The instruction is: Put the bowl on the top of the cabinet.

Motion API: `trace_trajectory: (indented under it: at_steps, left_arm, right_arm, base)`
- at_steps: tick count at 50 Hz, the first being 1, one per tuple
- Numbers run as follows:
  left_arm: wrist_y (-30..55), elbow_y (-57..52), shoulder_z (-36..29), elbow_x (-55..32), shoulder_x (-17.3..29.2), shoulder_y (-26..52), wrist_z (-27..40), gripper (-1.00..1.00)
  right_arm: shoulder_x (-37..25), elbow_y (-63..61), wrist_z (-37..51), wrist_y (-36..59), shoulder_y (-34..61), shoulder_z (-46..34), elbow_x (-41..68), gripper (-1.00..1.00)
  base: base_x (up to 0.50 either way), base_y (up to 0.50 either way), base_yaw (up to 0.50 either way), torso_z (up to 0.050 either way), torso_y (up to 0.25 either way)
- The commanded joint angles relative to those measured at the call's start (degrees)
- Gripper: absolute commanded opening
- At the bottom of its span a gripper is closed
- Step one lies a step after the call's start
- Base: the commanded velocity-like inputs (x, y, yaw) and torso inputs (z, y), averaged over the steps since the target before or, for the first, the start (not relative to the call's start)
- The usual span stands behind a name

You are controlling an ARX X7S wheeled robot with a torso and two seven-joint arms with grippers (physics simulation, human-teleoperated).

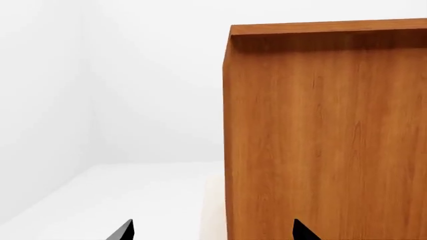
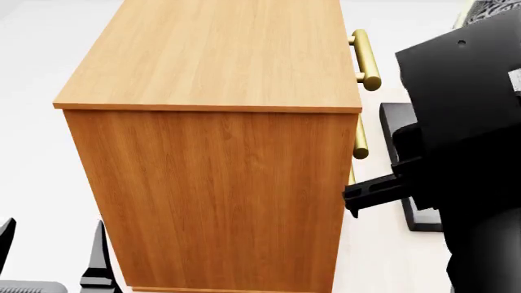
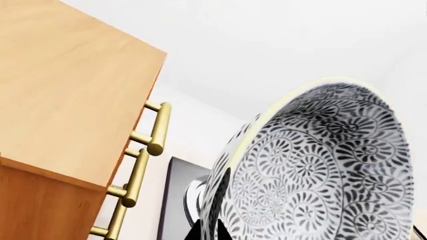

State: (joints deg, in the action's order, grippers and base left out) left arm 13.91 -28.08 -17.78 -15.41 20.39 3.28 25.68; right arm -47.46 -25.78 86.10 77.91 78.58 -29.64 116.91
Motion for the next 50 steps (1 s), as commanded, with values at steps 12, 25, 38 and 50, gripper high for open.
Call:
trace_trajectory:
  at_steps: [12,25,38,50]
  left_arm:
    - [0.7,-1.0,-0.5,-0.3,0.3,0.2,0.4,1.00]
    - [0.0,-0.7,-0.4,-0.6,0.6,-0.1,0.3,1.00]
    - [0.0,0.1,-1.1,-0.4,0.5,0.3,0.4,1.00]
    - [-0.5,0.1,-0.8,-0.8,0.8,-0.1,0.4,1.00]
  right_arm:
    - [1.5,15.5,2.6,-2.9,31.5,-25.3,8.5,-1.00]
    - [4.7,20.5,-0.3,-3.2,38.2,-27.9,8.0,-1.00]
    - [7.8,29.7,-4.4,-5.7,45.3,-24.9,9.2,-1.00]
    - [10.9,30.9,-4.2,-8.4,45.6,-25.4,9.8,-1.00]
  base:
    - [0.00,0.00,0.00,0.000,0.001]
    - [0.00,0.00,0.00,0.000,0.001]
    - [0.00,0.00,0.00,0.000,0.000]
    - [0.00,0.00,0.00,0.000,0.001]
